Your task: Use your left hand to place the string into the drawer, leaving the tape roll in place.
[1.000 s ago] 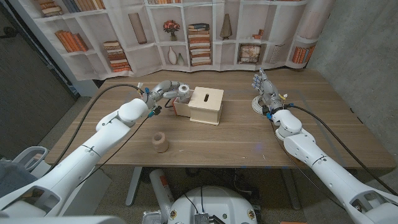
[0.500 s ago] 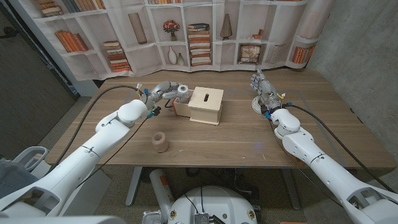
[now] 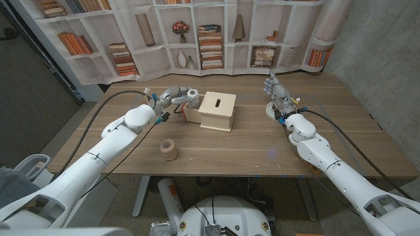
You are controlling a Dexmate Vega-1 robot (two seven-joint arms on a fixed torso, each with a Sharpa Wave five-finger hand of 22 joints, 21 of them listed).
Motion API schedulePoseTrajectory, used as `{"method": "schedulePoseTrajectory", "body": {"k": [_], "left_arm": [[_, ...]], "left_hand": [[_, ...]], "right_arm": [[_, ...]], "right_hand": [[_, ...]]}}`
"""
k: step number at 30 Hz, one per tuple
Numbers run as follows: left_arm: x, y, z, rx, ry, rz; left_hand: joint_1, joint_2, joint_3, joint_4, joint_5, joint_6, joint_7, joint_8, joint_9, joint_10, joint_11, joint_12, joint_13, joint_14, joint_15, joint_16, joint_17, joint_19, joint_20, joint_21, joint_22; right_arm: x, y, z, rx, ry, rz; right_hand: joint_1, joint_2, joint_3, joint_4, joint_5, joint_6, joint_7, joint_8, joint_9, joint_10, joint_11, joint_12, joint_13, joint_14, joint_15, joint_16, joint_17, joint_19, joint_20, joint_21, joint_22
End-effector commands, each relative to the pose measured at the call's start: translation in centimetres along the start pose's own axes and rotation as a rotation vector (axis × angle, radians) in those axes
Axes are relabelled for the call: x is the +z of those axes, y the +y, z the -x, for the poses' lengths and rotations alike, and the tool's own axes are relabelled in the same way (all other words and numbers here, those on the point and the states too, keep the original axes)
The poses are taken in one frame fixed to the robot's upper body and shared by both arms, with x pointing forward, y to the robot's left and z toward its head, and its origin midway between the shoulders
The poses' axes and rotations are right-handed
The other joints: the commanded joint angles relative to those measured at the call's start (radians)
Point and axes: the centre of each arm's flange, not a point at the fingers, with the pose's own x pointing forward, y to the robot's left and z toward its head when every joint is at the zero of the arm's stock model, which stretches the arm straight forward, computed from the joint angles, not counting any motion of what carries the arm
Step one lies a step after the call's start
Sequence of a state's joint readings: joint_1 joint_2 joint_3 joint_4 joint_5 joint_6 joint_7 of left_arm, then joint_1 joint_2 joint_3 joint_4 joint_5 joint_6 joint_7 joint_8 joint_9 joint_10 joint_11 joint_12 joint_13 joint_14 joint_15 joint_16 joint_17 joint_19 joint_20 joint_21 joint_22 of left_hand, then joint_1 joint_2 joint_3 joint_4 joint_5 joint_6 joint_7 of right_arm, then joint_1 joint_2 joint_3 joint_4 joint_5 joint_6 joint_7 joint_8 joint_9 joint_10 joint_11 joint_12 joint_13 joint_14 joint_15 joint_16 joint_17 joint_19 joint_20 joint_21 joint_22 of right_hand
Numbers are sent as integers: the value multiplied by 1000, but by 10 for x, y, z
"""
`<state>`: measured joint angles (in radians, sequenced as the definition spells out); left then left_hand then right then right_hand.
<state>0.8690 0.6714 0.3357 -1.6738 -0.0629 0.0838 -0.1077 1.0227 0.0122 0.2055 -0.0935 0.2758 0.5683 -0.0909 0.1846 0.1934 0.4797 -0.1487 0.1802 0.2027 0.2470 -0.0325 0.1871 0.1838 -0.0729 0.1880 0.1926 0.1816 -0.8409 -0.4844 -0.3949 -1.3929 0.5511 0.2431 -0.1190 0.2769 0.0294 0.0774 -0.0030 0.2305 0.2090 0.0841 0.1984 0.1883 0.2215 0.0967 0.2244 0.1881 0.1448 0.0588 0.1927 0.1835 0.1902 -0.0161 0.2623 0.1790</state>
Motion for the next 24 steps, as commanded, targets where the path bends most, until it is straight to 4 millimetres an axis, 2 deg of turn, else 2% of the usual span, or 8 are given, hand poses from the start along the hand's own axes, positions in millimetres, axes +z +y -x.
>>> {"method": "schedulePoseTrajectory", "body": {"k": [1,11,24], "left_arm": [[2,-2,-6,-23,-2,3],[7,-1,-8,-23,-10,1],[4,-1,-6,-30,-5,11]], "left_hand": [[-4,-14,-8,5,8,-26,13,-3,2,-28,13,-3,4,-18,7,-3,4,-13,4,2,2],[-26,-20,-20,16,19,-76,33,-2,2,-84,57,-1,4,-38,18,-1,5,-23,3,3,2],[-40,-23,-29,23,29,-134,49,-7,3,-128,73,1,3,-65,28,-4,5,-34,6,2,2]], "right_arm": [[1,-2,-2,-1,-6,1],[0,-3,-2,-8,-9,-2],[-1,-2,0,-3,-4,-2]], "right_hand": [[5,4,3,-3,-1,7,-2,-1,2,10,0,-3,2,5,2,-2,4,14,2,-2,5],[5,4,2,-4,-1,8,1,0,2,9,1,-4,2,4,2,-2,4,15,2,-5,5],[5,4,2,-5,-1,10,1,0,2,10,2,-4,2,6,4,-2,4,16,2,-8,5]]}}
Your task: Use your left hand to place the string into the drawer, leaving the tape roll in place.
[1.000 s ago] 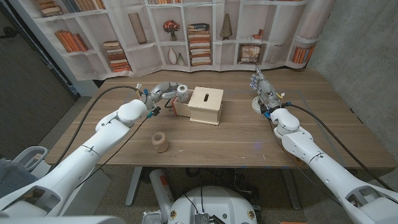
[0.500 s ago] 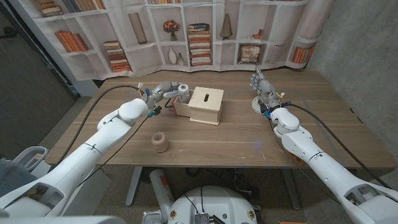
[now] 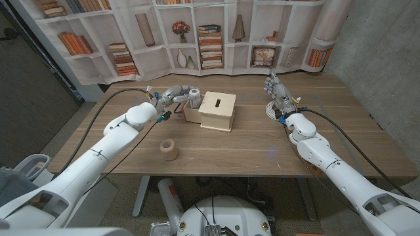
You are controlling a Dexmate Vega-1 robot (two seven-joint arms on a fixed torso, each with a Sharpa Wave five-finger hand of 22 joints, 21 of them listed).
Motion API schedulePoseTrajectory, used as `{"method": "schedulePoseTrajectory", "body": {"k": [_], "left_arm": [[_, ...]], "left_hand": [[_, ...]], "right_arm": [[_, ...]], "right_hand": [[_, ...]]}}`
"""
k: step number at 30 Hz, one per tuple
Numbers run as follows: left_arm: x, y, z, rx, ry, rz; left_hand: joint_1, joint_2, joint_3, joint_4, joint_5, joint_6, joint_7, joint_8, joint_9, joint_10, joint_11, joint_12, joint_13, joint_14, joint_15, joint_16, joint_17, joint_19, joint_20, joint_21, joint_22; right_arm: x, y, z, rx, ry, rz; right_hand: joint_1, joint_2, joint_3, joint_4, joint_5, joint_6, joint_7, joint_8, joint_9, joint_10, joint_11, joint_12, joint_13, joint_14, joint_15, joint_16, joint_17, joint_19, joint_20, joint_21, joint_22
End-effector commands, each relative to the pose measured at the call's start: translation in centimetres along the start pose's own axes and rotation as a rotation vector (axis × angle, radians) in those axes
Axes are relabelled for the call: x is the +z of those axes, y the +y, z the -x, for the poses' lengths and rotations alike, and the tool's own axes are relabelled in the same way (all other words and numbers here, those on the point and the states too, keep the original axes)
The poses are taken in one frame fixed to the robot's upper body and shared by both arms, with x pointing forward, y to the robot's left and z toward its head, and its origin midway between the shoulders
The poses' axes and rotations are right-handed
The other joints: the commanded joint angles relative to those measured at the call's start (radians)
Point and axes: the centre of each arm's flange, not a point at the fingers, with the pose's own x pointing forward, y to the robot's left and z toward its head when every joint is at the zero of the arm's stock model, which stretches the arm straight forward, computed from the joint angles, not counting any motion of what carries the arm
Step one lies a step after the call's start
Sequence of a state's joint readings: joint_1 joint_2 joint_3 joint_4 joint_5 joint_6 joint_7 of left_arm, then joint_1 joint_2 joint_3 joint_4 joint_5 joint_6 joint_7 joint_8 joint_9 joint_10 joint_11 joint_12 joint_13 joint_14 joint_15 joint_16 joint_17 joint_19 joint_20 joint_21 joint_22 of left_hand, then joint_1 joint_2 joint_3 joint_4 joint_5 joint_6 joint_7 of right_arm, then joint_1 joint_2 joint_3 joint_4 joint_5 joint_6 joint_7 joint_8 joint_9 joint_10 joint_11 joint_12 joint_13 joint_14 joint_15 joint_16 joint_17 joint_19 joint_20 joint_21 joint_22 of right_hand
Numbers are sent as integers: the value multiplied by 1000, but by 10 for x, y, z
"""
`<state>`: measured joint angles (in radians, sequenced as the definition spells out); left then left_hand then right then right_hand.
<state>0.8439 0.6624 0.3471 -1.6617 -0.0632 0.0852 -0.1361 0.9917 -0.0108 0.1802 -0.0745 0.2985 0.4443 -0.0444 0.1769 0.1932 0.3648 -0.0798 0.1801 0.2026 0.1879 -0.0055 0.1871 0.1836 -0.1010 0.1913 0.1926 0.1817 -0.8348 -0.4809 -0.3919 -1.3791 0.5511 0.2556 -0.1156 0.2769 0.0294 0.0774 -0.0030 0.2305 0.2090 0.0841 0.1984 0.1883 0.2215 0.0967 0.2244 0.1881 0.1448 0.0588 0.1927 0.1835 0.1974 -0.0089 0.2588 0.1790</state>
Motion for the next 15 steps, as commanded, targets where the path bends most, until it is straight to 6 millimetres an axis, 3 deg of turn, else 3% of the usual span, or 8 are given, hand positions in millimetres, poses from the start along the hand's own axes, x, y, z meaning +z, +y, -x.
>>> {"method": "schedulePoseTrajectory", "body": {"k": [1,15], "left_arm": [[-1,0,1,-5,5,5],[-2,-1,0,-16,2,23]], "left_hand": [[-10,-1,-4,5,7,-15,7,1,3,-15,5,2,3,-7,1,-4,5,-6,3,3,2],[-21,-2,-11,11,12,-30,11,5,3,-33,11,5,2,-20,4,-4,6,-10,6,3,2]], "right_arm": [[-2,1,1,3,5,-1],[-1,1,0,6,3,-1]], "right_hand": [[5,4,1,-5,-1,10,1,0,2,10,3,-4,2,5,4,-2,4,9,-6,-4,5],[5,4,1,-6,-1,11,-1,0,2,10,3,-4,2,6,4,-2,4,10,-6,-7,5]]}}
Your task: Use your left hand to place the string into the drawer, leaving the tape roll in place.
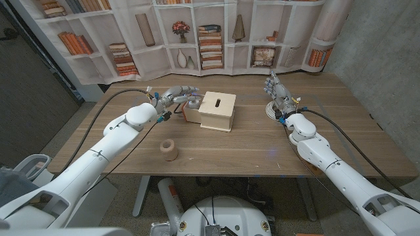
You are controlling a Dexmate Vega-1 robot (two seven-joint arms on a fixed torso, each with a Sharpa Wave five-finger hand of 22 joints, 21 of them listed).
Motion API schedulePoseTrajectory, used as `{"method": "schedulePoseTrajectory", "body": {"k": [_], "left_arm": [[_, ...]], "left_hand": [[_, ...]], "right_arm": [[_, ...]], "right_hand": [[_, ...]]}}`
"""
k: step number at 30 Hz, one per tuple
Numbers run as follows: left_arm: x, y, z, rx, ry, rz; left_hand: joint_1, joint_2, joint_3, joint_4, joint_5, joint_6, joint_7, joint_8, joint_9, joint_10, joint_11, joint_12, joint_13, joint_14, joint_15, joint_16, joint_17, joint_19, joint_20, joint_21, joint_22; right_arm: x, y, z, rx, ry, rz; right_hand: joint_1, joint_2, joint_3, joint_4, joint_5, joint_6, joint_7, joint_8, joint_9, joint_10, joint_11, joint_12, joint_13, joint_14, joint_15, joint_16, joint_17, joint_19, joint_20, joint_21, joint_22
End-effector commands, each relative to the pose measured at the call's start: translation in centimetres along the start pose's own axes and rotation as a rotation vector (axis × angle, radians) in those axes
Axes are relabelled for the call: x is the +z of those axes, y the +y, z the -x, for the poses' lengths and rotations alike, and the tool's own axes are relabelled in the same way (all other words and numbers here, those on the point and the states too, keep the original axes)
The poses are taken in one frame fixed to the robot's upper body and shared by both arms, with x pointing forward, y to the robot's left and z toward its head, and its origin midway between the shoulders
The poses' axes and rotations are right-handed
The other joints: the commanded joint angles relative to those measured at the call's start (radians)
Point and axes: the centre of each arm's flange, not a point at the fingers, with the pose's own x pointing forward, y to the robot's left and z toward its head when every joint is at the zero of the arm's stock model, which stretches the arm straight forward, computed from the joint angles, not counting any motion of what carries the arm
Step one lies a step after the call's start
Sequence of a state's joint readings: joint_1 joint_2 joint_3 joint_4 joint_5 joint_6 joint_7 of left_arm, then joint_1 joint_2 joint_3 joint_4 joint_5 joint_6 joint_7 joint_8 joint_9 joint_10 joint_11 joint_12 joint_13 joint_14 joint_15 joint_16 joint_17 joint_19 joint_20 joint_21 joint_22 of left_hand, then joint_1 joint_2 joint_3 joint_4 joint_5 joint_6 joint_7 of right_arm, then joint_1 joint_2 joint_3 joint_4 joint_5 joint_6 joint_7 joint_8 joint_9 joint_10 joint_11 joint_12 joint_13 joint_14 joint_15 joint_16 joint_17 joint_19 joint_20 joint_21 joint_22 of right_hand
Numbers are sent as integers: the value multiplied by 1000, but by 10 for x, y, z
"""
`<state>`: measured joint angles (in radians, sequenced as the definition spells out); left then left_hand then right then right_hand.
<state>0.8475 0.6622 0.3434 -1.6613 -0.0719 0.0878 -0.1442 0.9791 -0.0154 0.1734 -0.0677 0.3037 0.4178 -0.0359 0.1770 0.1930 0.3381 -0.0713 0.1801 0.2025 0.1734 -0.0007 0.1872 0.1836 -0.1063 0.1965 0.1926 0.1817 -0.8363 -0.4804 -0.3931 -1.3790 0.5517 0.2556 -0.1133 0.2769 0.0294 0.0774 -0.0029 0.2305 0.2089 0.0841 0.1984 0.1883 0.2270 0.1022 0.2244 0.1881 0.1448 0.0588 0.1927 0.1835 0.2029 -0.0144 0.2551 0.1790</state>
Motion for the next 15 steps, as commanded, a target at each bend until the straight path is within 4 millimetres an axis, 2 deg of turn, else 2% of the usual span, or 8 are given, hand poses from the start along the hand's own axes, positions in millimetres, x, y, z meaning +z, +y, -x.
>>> {"method": "schedulePoseTrajectory", "body": {"k": [1,5,12,13,15], "left_arm": [[0,-1,-1,-9,-4,16],[2,0,0,13,-3,23],[5,4,0,18,-28,58],[4,4,0,14,-35,91],[4,5,0,28,-38,94]], "left_hand": [[-10,2,-4,4,7,-3,3,5,4,-6,2,5,2,-6,-2,-4,6,-4,0,4,2],[-17,4,-7,9,9,-6,1,7,4,-9,9,7,2,-9,-8,-3,6,-2,-2,5,2],[-30,12,-10,19,11,-5,3,12,4,-7,4,13,2,-6,-9,2,8,9,-9,11,3],[-36,17,-10,24,11,-3,5,13,4,-7,4,14,2,-7,-9,2,9,11,-11,12,4],[-70,47,-12,52,12,3,6,19,6,-3,7,19,2,-6,-9,7,12,12,-17,14,6]], "right_arm": [[0,0,-1,3,1,0],[1,-1,-1,2,-1,0],[4,-2,1,-1,0,5],[4,-3,1,-1,-1,6],[4,-3,2,-4,-2,6]], "right_hand": [[5,4,1,-6,-1,12,-1,0,2,5,-2,-4,2,6,4,-2,4,5,0,-4,5],[5,4,0,-6,-1,12,-2,0,2,5,-3,-4,2,6,4,-2,4,5,-1,-5,5],[5,5,0,-7,-1,11,-3,0,2,6,-2,-4,2,6,4,-2,4,6,-1,-6,5],[4,5,0,-7,-1,11,-3,0,2,6,-2,-4,2,6,3,-2,4,7,0,-7,5],[4,5,0,-7,-1,11,-3,0,2,6,-2,-4,2,6,3,-2,4,7,0,-7,5]]}}
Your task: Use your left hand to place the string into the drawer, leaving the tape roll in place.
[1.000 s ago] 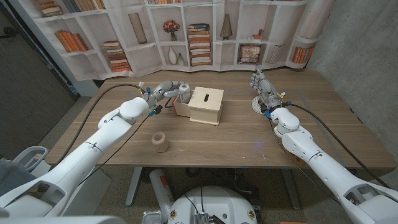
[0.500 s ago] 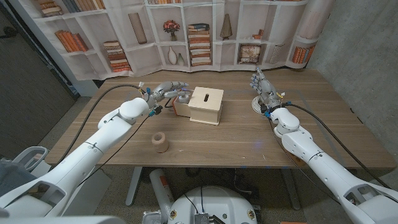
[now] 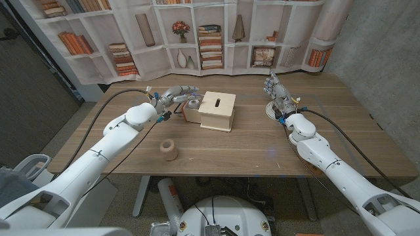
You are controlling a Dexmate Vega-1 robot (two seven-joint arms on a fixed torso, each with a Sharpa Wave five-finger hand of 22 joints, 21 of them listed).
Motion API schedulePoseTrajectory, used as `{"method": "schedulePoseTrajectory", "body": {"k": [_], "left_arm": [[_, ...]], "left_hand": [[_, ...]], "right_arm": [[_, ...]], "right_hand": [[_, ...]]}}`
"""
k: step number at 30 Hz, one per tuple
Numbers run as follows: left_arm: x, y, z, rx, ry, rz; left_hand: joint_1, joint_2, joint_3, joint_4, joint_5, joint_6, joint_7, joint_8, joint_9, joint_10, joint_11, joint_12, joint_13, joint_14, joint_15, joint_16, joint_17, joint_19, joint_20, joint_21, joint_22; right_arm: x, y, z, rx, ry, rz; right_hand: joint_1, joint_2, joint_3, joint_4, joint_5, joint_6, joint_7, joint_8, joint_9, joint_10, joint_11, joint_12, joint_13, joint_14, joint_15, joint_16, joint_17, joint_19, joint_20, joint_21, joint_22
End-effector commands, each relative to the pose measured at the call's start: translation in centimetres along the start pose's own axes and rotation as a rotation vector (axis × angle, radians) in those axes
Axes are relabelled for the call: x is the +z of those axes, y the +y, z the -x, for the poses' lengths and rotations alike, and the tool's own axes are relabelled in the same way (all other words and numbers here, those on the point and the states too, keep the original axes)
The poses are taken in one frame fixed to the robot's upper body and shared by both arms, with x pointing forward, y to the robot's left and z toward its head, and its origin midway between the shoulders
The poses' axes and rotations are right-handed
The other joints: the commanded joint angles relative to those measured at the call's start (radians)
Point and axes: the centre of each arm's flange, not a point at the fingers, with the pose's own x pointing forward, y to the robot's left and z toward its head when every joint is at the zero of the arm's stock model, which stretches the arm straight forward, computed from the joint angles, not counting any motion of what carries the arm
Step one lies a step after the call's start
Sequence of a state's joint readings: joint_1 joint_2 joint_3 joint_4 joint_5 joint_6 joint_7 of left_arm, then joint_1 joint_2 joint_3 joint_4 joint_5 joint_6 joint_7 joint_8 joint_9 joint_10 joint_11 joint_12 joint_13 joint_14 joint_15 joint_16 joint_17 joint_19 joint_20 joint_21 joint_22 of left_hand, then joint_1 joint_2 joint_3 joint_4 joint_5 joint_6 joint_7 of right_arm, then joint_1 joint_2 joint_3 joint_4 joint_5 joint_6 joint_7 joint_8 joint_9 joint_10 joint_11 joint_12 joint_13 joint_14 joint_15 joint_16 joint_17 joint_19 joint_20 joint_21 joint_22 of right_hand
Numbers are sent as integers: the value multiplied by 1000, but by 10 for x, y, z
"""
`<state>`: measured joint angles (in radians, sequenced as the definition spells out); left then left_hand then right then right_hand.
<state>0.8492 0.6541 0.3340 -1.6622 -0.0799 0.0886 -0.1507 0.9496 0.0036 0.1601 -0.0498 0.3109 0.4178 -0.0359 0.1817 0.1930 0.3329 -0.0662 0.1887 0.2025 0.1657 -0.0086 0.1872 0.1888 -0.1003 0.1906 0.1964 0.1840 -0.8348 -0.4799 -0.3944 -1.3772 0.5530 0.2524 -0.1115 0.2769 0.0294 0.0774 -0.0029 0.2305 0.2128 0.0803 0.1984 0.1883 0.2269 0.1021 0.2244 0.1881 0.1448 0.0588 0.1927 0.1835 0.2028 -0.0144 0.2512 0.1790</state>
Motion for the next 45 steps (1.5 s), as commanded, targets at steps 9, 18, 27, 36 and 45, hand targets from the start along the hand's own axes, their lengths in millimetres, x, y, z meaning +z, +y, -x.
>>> {"method": "schedulePoseTrajectory", "body": {"k": [9,18,27,36,45], "left_arm": [[0,5,5,41,-56,153],[-3,5,11,50,-82,206],[0,6,17,64,-92,206],[3,7,23,70,-96,207],[3,8,30,78,-91,200]], "left_hand": [[-96,92,4,87,-1,15,17,21,7,12,15,18,2,7,6,13,11,6,-36,13,7],[-174,116,-16,141,-41,-268,-74,-16,5,-64,29,5,4,-11,23,6,6,19,-49,23,10],[-186,117,-19,147,-48,-313,-85,-13,6,-92,31,2,5,-27,25,2,6,21,-49,24,10],[-194,116,-22,152,-52,-296,-75,4,6,-94,29,7,6,-29,27,3,6,22,-48,24,10],[-198,117,-24,153,-54,-289,-70,9,6,-91,30,11,6,-28,26,5,6,23,-48,25,10]], "right_arm": [[4,-5,3,-5,-6,2],[3,-6,3,2,-5,-1],[3,-6,3,7,-8,-2],[4,-6,3,11,-13,-5],[4,-3,3,14,-17,-7]], "right_hand": [[4,6,-1,-8,-2,6,-1,-1,2,8,-1,-3,2,7,4,-2,4,8,0,-5,5],[4,7,-1,-8,-2,8,-5,0,2,9,-1,-3,2,7,4,-2,4,8,0,-7,5],[4,7,-1,-9,-2,9,-7,0,2,9,-2,-3,2,8,4,-2,4,9,1,-8,6],[4,8,-1,-10,-2,10,-6,0,2,10,-2,-3,2,8,5,-2,4,10,1,-10,6],[4,8,-1,-10,-2,10,-7,0,2,12,-4,-2,2,10,3,-2,4,13,-1,-11,6]]}}
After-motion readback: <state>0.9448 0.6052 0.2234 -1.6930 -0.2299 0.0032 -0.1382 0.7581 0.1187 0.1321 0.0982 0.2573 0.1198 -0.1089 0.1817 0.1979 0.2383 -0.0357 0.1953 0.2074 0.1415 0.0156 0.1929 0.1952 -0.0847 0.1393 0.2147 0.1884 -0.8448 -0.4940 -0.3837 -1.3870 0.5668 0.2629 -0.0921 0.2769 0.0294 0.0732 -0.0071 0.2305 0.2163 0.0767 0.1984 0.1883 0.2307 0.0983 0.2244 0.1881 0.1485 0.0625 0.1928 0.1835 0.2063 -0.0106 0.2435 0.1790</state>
